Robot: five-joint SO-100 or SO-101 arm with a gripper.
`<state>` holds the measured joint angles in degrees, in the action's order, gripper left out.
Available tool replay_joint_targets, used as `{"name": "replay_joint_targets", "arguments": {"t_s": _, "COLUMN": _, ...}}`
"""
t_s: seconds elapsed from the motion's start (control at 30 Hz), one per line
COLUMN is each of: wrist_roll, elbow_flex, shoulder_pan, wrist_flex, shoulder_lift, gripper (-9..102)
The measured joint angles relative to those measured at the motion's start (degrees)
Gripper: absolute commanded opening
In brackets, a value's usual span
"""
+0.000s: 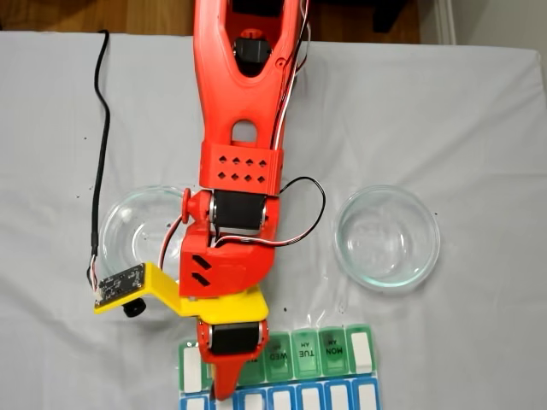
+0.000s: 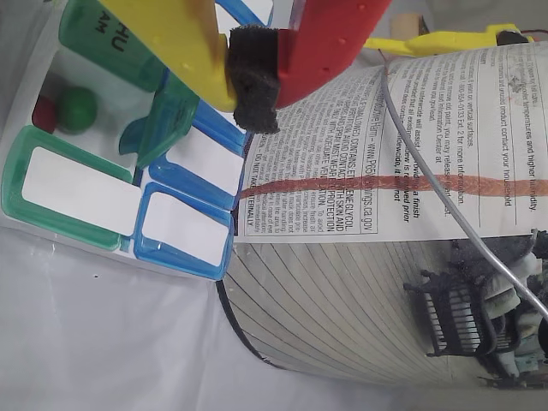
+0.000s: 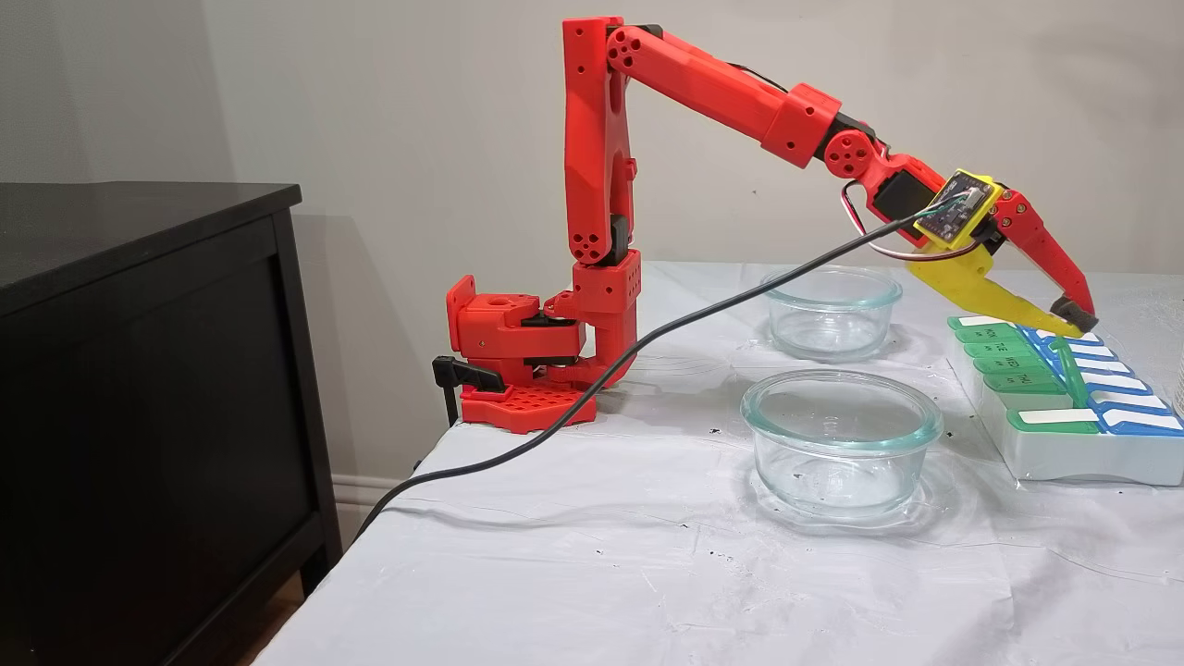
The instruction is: Sort medicines into box.
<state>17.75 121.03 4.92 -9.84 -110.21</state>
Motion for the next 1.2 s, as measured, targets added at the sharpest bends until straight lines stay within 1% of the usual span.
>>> {"name": "replay_joint_targets", "arguments": {"t_s": 0.4, "wrist_roll": 0.7, "elbow_flex": -0.9, "shoulder_pan": 0.0, "wrist_flex": 0.9, "shoulder_lift": 0.5, "gripper": 0}}
{"name": "replay_joint_targets", "arguments": {"t_s": 0.77, "wrist_roll": -3.6, "elbow_flex": -0.8, "shoulder_pan": 3.2, "wrist_flex": 1.7, "shoulder_lift": -0.4, "gripper": 0}}
{"name": "replay_joint_targets", "arguments": {"t_s": 1.0, "wrist_roll": -5.2, "elbow_flex": -0.8, "shoulder_pan": 3.0, "wrist_flex": 1.8, "shoulder_lift": -0.6, "gripper": 0}}
{"name": "replay_joint_targets", "arguments": {"t_s": 1.2, "wrist_roll": -5.4, "elbow_flex": -0.8, "shoulder_pan": 1.3, "wrist_flex": 4.0, "shoulder_lift": -0.6, "gripper": 0}}
